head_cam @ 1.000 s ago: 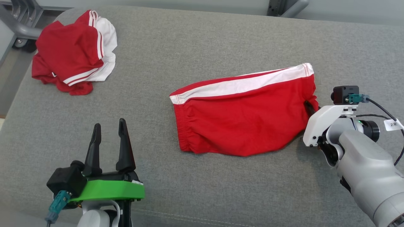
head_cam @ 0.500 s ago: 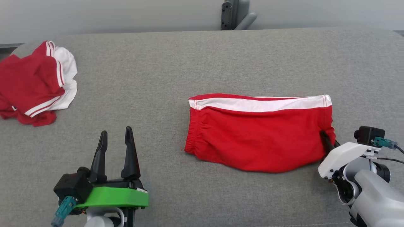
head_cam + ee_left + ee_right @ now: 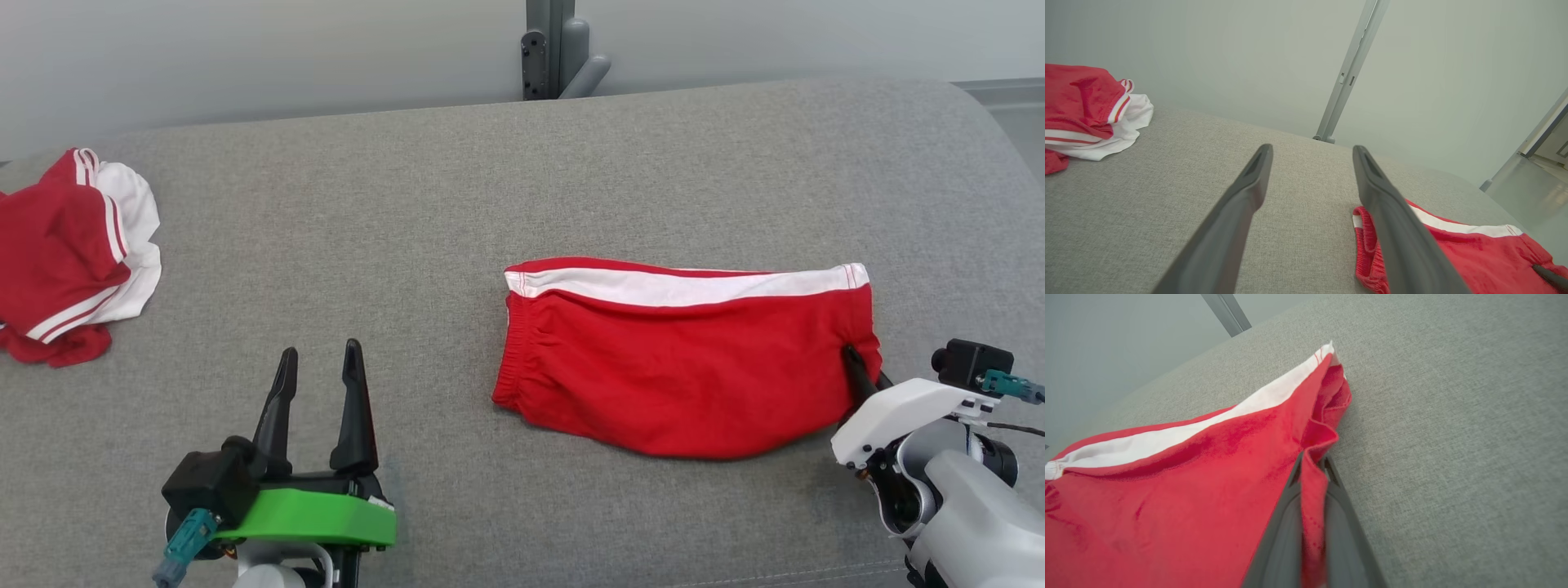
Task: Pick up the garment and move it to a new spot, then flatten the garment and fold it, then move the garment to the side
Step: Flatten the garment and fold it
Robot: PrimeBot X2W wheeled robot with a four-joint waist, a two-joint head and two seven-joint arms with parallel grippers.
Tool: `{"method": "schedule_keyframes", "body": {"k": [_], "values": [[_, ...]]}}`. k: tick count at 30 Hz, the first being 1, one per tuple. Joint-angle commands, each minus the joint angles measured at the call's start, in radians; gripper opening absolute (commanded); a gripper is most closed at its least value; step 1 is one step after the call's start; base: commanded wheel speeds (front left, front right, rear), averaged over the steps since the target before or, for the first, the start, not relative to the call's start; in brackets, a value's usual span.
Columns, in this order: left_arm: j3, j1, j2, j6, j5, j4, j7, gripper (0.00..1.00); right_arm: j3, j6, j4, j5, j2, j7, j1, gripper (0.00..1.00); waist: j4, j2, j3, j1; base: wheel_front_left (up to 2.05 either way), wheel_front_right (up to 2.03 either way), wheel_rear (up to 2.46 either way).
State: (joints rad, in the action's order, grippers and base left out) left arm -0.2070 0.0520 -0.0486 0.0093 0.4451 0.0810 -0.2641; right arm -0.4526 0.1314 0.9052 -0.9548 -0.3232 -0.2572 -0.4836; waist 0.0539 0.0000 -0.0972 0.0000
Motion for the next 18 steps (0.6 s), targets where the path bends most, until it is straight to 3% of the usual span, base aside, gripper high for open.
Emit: {"method": "schedule_keyframes", "body": {"k": [1, 8, 18], "values": [[0.0, -0.008, -0.003, -0.002, -0.003, 0.005, 0.0, 1.0, 0.007, -0.001, -0.007, 0.014, -0.004, -0.008, -0.009, 0.0, 0.008, 0.0, 0.007, 0.0, 0.0, 0.0, 0.0], [-0.006, -0.016, -0.003, -0.002, 0.011, 0.012, 0.0, 1.0, -0.009, -0.001, -0.091, 0.073, 0.024, 0.003, -0.058, 0.0, 0.043, 0.0, 0.028, 0.0, 0.0, 0.0, 0.0], [-0.023, -0.016, -0.003, 0.004, 0.025, 0.013, 0.0, 1.0, -0.069, -0.001, -0.172, 0.148, 0.156, 0.08, -0.109, 0.0, 0.113, 0.0, 0.046, 0.0, 0.0, 0.0, 0.0]]}}
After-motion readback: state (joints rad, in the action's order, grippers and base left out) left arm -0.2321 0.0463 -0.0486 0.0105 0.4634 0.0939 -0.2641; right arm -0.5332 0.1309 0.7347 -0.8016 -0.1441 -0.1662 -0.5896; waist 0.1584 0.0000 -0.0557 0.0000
